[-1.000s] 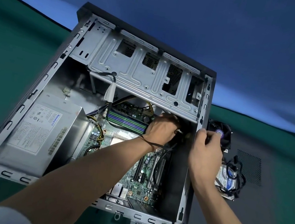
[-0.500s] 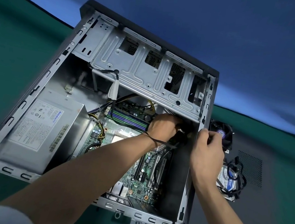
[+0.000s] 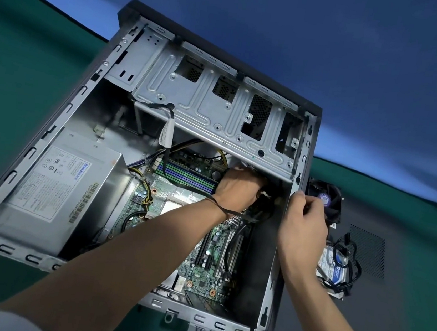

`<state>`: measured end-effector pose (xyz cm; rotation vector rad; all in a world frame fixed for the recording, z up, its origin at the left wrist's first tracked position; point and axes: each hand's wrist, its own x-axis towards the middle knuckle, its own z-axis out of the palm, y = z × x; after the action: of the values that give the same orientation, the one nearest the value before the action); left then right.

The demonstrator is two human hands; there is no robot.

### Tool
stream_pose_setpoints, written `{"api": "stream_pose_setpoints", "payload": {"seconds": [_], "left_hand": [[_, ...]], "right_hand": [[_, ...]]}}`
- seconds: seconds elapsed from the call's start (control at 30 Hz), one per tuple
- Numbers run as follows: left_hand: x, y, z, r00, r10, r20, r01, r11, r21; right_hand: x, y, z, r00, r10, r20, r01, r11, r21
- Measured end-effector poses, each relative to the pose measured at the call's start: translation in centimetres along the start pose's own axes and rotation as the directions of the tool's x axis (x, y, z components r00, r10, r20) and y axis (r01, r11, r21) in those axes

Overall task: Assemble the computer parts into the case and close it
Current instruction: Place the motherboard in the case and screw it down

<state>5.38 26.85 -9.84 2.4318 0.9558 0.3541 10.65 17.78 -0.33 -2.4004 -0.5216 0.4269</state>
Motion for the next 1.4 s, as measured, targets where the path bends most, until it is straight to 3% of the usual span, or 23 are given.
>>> {"api": "stream_pose_setpoints", "payload": {"seconds": [0.2,0.47,0.77,1.07,1.23,1.4], "left_hand": [[0.2,0.6,-0.2,1.0,-0.025,0.002,0.025,1.0,-0.004],[0.0,0.0,-0.1,0.987,-0.043,0.158,0.069,0.983,-0.168],[0.1,-0.4,0.0,0.992,-0.03,0.125,0.045,0.992,-0.119],[0.5,-0.5,0.2,0.973,-0.157,0.17,0.196,0.949,-0.246],[0.4,-0.3,0.2,0.979,-0.148,0.139,0.179,0.951,-0.251],[0.0,-0.2,0.0,0.997,-0.044,0.07,0.055,0.984,-0.17]], "right_hand": [[0.0,0.0,0.1,1.0,0.015,-0.007,-0.015,1.0,0.005],[0.1,-0.1,0.0,1.0,0.016,-0.002,-0.016,1.0,-0.014],[0.1,-0.1,0.0,1.0,0.02,0.004,-0.02,1.0,-0.012],[0.0,-0.1,0.1,1.0,0.015,0.004,-0.015,1.0,-0.01],[0.1,0.0,0.1,1.0,0.014,0.008,-0.014,1.0,0.004],[0.1,0.0,0.0,1.0,0.022,0.01,-0.022,1.0,0.005]]}}
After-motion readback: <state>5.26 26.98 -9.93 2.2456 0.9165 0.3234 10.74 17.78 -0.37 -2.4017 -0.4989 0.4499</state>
